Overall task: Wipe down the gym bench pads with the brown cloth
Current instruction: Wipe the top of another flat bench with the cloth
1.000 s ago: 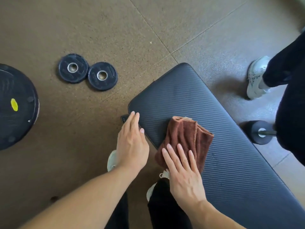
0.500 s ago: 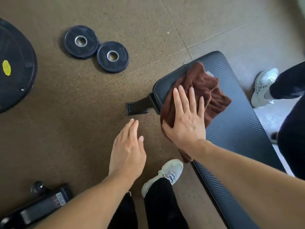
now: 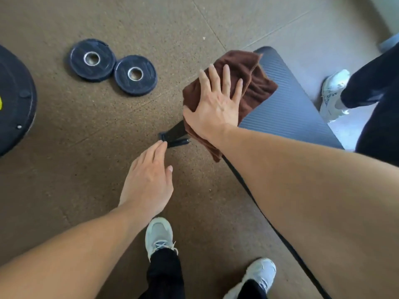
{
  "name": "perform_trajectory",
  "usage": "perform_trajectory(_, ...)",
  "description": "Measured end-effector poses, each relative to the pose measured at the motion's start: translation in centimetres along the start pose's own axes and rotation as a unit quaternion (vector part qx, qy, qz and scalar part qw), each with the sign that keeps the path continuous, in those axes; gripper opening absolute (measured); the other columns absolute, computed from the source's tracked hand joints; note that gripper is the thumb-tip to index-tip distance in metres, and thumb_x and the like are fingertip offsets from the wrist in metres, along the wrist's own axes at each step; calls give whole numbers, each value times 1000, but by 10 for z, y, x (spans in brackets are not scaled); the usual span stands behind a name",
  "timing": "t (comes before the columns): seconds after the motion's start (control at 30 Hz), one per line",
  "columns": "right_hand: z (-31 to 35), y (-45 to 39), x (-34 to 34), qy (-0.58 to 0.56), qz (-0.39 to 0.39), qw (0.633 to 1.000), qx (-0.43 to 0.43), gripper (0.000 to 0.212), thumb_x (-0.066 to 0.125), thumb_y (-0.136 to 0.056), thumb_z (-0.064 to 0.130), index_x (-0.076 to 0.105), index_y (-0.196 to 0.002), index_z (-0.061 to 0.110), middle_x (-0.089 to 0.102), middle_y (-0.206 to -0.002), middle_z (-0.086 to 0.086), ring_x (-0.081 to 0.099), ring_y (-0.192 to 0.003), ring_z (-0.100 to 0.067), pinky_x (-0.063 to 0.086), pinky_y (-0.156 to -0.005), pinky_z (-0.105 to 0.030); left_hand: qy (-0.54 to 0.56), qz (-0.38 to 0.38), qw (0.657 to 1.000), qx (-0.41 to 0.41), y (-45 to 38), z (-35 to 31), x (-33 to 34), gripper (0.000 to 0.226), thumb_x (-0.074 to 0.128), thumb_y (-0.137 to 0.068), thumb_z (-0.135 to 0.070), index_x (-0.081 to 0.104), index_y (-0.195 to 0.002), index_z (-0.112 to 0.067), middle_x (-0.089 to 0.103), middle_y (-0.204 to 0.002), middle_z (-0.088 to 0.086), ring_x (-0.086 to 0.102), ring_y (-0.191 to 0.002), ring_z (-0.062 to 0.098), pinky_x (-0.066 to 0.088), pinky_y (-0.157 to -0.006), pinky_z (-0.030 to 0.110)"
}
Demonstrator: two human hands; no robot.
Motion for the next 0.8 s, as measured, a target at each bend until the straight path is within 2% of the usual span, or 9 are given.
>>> perform_trajectory(0.17,-16,31,2,8,-5,1000,-7,94,52,-95,57,5,-167,21,0,-176,-5,-8,-160,-38,-2,-128,-58,-10,-1,999,45,8,-40,8,65,50,-104,-32,19,-160,-20,27,-165,-1,24,-152,15,23,-122,33)
perform_trajectory(0.37,-84,149,15,8,-9,999,40,88,47,-101,59,6,-167,19,3,-175,-8,-3,-160,-39,6,-129,-56,4,30,993,110,41,-91,36,63,51,-102,-21,23,-158,-19,29,-164,0,24,-151,15,17,-122,29)
perform_trajectory(0.5,-154,274,29,25,9,990,139,90,52,-101,59,3,-167,22,2,-175,-5,-2,-161,-35,12,-129,-57,13,53,988,146,54,-105,46,64,50,-103,-25,20,-160,-22,23,-166,-3,20,-153,12,15,-124,29)
perform_trajectory(0.6,-196,342,32,33,42,973,224,94,39,-99,73,-5,-166,24,-5,-174,-2,-9,-161,-30,12,-129,-58,33,64,984,162,55,-106,48,59,47,-104,-22,25,-158,-24,27,-165,-4,22,-152,11,21,-125,32)
perform_trajectory(0.7,-203,340,34,51,68,972,221,97,31,-97,77,-3,-167,18,-7,-175,-3,-14,-161,-27,7,-130,-56,46,72,981,175,56,-101,49,55,47,-103,-19,32,-156,-23,33,-162,-3,27,-151,12,26,-124,34)
perform_trajectory(0.8,-189,303,31,75,69,979,178,99,34,-98,75,4,-166,10,-3,-175,-9,-13,-160,-30,7,-129,-57,49,62,981,178,53,-93,49,53,49,-102,-19,36,-154,-20,38,-160,-1,32,-149,15,30,-122,37)
Point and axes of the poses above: each hand's wrist, its own y-axis away from the middle knuckle, its own x-axis out of the palm, z = x × y, the point moved 6 cm from there along -y, towards the middle knuckle
